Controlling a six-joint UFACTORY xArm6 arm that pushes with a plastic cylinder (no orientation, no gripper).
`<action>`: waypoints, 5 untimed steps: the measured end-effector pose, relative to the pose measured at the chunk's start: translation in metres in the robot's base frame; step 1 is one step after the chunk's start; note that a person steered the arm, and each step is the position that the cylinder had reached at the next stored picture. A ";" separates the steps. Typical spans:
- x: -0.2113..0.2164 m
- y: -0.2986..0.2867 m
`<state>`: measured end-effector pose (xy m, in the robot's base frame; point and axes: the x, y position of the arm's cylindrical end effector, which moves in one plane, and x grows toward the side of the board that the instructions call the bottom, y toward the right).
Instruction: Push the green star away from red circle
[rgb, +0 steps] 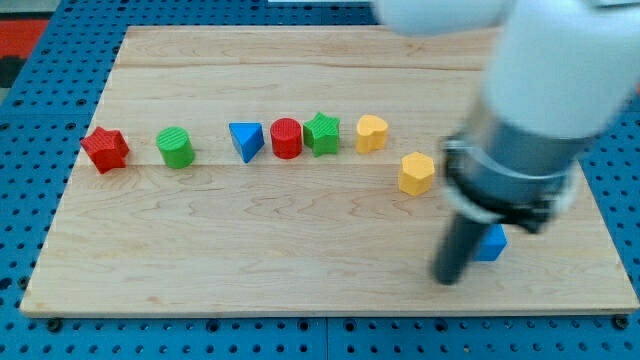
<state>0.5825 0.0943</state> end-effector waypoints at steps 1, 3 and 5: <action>-0.051 -0.053; -0.124 -0.064; -0.228 -0.081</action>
<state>0.3550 0.0130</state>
